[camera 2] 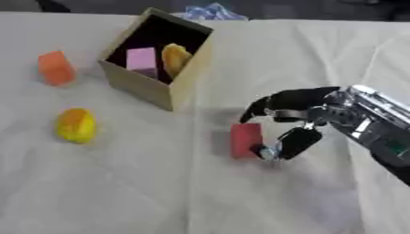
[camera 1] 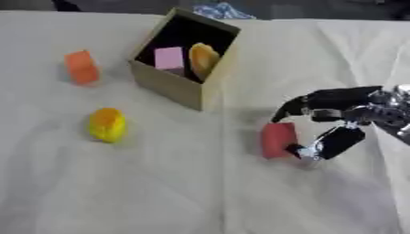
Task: Pick up objects on the table and place them in the box.
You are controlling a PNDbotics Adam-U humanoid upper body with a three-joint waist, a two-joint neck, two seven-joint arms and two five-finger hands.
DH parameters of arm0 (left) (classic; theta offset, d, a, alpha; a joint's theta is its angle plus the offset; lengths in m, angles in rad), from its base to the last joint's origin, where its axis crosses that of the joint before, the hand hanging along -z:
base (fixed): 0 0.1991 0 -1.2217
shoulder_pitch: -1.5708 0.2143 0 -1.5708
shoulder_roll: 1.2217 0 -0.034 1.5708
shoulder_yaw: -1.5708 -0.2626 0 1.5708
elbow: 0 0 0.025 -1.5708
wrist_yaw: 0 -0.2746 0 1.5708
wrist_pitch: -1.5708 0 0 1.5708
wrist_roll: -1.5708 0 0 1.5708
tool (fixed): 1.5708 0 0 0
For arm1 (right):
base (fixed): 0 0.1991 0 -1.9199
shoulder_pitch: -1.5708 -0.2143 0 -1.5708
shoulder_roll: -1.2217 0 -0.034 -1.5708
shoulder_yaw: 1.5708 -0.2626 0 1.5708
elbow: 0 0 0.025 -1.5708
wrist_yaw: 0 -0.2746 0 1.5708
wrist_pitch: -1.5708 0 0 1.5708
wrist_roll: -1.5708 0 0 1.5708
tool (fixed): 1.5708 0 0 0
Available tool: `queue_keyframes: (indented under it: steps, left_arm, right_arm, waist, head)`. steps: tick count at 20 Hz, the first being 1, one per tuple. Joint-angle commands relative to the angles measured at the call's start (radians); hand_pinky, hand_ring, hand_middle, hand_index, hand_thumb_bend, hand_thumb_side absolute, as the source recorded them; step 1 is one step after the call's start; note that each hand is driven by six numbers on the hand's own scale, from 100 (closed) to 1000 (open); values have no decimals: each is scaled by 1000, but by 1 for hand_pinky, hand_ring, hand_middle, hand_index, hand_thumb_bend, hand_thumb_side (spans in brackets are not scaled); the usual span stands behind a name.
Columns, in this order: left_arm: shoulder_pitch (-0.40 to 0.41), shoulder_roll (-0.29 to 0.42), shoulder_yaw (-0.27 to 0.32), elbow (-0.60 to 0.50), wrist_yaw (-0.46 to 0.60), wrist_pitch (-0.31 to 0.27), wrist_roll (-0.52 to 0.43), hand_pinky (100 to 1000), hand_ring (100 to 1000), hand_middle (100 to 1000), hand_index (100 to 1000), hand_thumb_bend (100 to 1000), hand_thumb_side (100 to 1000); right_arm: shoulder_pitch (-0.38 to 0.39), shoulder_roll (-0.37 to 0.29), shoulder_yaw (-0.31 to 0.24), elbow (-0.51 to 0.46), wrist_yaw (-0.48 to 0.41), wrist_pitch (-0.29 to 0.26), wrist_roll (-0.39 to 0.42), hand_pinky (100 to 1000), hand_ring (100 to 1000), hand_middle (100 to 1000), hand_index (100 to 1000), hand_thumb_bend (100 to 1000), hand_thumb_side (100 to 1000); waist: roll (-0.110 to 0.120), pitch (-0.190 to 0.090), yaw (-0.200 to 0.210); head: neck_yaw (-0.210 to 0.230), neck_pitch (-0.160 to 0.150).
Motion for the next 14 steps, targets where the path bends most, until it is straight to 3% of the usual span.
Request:
queue_keyframes:
  steps: [1,6,9,11,14]
  left_arm:
    - [-7,11,4,-21,7,-1,-5,812,599,645,803,382,695]
    - [-8,9,3,-21,8,-2,-7,812,599,646,802,381,696]
    - [-8,8,3,-21,9,-2,-8,812,599,646,802,381,697]
    - [-6,7,3,-21,9,-2,-9,812,599,646,801,381,697]
    - [-4,8,5,-21,9,-3,-9,812,599,646,799,381,697]
  right_arm:
    - [-20,3,5,19,22,-3,11,911,941,861,926,246,576]
    - [-36,36,18,57,60,-17,6,902,914,820,908,259,542]
    - [-46,54,23,81,74,-27,-1,893,875,730,836,242,510]
    - [-46,58,18,88,69,-28,-12,882,825,620,758,210,484]
    - [-35,44,2,64,36,-23,-28,876,787,567,712,152,433]
  waist:
    - [3,-14,3]
    - [3,-12,6]
    - [4,-13,7]
    - [4,-13,7]
    - [2,-14,4]
  head:
    - [-1,0]
    - [-2,1]
    - [-3,1]
    - [-2,0]
    - [1,-1]
